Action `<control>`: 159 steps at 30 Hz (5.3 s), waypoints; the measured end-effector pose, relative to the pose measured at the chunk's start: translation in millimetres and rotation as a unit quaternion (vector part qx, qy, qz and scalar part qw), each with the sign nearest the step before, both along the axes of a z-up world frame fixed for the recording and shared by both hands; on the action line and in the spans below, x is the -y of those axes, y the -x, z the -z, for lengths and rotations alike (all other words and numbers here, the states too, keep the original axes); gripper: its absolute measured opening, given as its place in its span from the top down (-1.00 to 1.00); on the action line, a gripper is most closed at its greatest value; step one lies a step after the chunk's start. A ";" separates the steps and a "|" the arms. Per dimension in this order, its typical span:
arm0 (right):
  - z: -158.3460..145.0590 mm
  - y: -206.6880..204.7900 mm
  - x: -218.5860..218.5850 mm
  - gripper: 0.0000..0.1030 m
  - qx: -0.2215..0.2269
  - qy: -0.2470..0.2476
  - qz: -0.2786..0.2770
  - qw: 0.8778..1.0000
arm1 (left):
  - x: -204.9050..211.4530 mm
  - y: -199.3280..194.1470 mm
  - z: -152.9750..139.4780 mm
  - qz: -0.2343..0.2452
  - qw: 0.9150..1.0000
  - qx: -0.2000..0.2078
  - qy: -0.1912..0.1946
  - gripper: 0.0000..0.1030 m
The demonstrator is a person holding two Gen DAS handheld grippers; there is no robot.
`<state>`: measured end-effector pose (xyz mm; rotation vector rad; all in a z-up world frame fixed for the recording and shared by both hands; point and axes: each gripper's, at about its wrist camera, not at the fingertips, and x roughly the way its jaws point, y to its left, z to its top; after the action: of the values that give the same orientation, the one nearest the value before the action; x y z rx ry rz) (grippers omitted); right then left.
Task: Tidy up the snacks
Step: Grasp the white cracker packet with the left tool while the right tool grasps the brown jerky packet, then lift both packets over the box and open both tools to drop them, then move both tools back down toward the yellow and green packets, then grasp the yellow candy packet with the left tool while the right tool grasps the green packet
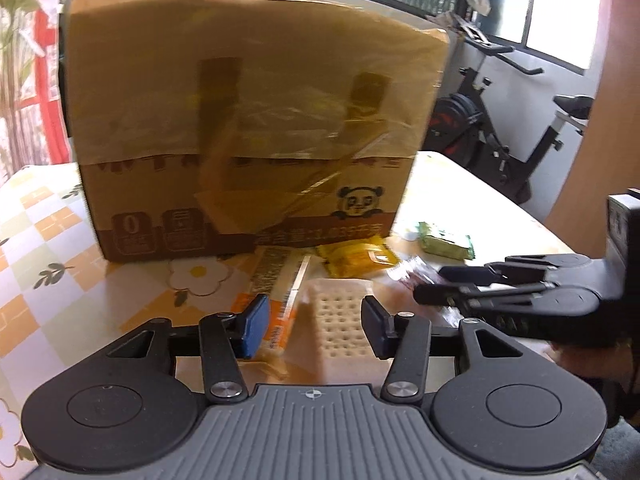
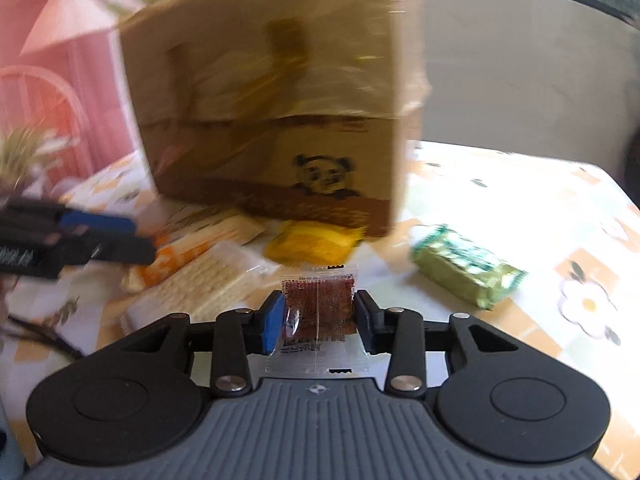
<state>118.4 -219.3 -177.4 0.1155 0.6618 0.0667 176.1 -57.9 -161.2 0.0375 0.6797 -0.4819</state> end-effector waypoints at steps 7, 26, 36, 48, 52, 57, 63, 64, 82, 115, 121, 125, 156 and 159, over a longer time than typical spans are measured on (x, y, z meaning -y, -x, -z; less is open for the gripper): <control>-1.0 2.9 -0.1 0.22 0.012 0.002 0.005 1.000 | 22.5 1.5 5.5 0.039 0.999 -0.005 -0.016 -0.02; 2.5 -0.4 0.6 0.22 0.006 -0.007 0.003 1.000 | 33.2 -23.1 33.8 0.012 0.998 -0.052 -0.044 0.05; 0.2 5.0 1.6 0.22 0.019 -0.011 0.006 1.000 | 23.4 -4.7 15.6 0.018 0.999 -0.019 -0.024 0.06; -39.0 20.5 2.7 0.22 0.068 -0.013 0.016 0.997 | 9.2 6.4 -34.0 0.028 0.998 0.061 0.010 0.06; -96.1 20.2 0.7 0.22 0.137 -0.008 -0.004 0.990 | -2.8 -0.2 -80.4 0.033 0.992 0.110 0.043 0.06; -161.3 -3.9 2.6 0.22 0.202 0.004 -0.019 0.979 | -12.5 -18.7 -139.3 0.030 0.983 0.171 0.062 0.06; -182.8 -76.5 4.1 0.22 0.192 0.018 -0.019 0.981 | -0.7 -69.8 -176.2 0.019 0.983 0.171 0.061 0.06; -181.4 -89.3 4.2 0.22 0.180 0.019 -0.016 0.983 | 3.3 -81.0 -177.0 0.017 0.985 0.161 0.058 0.06; -164.1 -105.2 8.1 -0.16 0.123 0.059 -0.017 0.991 | 7.5 -90.1 -167.3 -0.055 0.991 0.121 0.018 -0.26; -94.1 -6.8 55.1 -0.16 0.067 0.034 0.013 0.997 | 38.1 -25.6 -94.7 -0.034 0.997 0.072 0.012 -0.25; -78.2 -5.4 63.3 -0.16 0.054 0.030 0.016 0.998 | 42.1 -33.2 -74.1 -0.030 0.998 0.054 0.004 -0.24; -67.6 -6.1 70.3 -0.16 0.045 0.027 0.020 0.998 | 43.8 -36.9 -63.3 -0.023 0.999 0.044 0.002 -0.22; 2.8 -42.8 74.4 0.10 -0.049 0.072 -0.039 0.995 | 66.5 -78.2 18.0 0.001 0.998 -0.066 -0.001 -0.21; 4.4 -37.3 73.6 0.12 -0.037 0.066 -0.026 0.997 | 72.4 -86.0 27.1 -0.007 0.998 -0.069 -0.014 -0.21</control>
<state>155.7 -292.9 -181.7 -0.0278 0.7415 0.0693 262.1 -130.3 -188.3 0.0256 0.8212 -0.4639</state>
